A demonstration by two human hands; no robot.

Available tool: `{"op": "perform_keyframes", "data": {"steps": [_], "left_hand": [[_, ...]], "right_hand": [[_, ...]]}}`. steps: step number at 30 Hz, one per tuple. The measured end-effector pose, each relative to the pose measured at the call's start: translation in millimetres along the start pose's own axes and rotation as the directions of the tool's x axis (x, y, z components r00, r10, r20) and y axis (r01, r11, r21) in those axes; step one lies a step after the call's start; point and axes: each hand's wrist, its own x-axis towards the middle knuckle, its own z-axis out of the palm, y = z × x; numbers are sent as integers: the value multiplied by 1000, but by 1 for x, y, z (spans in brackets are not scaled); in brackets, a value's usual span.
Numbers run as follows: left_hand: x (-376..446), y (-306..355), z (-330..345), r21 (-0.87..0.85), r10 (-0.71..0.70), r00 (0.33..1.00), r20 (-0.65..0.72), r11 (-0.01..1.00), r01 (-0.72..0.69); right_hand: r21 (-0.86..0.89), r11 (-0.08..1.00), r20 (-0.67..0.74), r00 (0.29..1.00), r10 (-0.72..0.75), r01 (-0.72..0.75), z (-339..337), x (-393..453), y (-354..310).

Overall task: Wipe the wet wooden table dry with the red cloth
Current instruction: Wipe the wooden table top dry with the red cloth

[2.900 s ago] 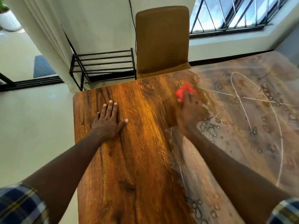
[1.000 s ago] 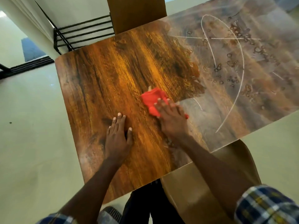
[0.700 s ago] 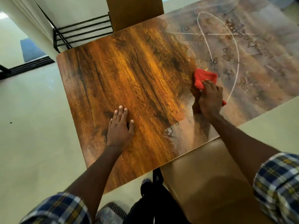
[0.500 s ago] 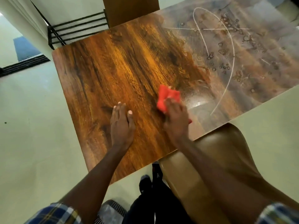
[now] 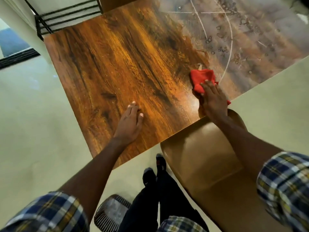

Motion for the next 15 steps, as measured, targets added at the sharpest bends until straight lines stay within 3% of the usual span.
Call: {"op": "perform_keyframes", "data": {"steps": [4,6,8,10,11,13,15], "left_hand": [[1,5,-5,52,-24,1000,-2,998,24],[1,11,-2,85,-51,998,-22,995,52],[2,16,4,131,-82,996,-44,988,87],[5,17,10,183,-87,994,-67,978,98],[6,17,13,205,-85,994,-74,974,99],[7,15,13,235,-94,993,-69,966,107],[6,16,13,251,-104,992,-67,961,118]], "right_hand": [[331,936,-118,979,167,-120,1,-12,-45],[383,922,-135,984,115,-55,8,-39,-86],[258,959,-87,991,-97,116,23,-76,-114],[69,936,-19,939,-343,344,45,-107,-120],[18,917,18,917,-399,399,51,-116,-115],[-17,913,47,912,-408,409,51,-110,-96],[-20,950,57,949,-311,313,37,-96,-74]]}}
